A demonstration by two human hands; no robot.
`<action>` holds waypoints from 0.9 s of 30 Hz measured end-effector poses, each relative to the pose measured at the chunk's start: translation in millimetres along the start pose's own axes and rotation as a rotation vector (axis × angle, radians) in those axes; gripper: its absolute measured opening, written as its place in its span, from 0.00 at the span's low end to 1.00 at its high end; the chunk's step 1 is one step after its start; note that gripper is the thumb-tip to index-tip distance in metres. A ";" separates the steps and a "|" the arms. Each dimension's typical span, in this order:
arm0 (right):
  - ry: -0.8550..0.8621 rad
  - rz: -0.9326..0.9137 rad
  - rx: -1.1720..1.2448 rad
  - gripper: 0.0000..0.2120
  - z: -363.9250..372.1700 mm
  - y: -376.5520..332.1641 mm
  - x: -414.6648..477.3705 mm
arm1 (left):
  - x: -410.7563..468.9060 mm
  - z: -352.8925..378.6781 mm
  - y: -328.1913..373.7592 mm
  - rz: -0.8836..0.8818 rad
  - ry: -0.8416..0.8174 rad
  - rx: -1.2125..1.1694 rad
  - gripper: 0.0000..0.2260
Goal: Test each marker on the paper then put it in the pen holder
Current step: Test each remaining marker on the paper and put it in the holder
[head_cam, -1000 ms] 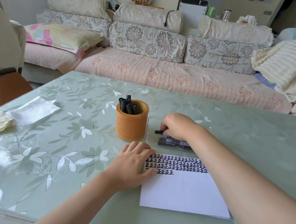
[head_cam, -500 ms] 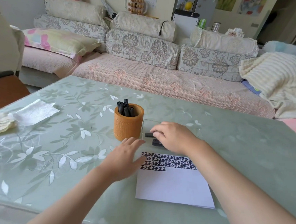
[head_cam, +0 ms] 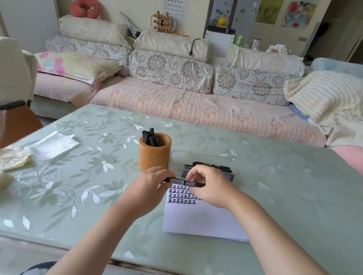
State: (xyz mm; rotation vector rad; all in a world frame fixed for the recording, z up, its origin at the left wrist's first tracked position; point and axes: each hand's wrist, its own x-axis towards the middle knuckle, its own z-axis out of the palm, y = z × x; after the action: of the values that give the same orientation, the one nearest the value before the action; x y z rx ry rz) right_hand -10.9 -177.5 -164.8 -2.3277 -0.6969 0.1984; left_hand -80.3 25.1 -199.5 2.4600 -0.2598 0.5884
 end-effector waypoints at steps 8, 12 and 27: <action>0.102 0.041 0.645 0.05 -0.5 -7.7 -24.3 | -17.4 -3.5 19.5 -0.029 -0.002 -0.034 0.06; 0.122 0.067 0.846 0.04 4.0 -7.9 -28.5 | -15.7 1.4 33.9 -0.040 -0.166 -0.067 0.04; 0.016 0.092 0.082 0.14 -2.5 35.5 -34.9 | 12.4 26.2 40.4 0.138 -0.082 -0.002 0.15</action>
State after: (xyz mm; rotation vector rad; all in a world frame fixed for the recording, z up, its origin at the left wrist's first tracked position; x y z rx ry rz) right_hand -24.3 -219.5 -187.9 -2.2820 -0.5641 0.2450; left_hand -72.7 -23.5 -192.5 2.4818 -0.4657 0.5446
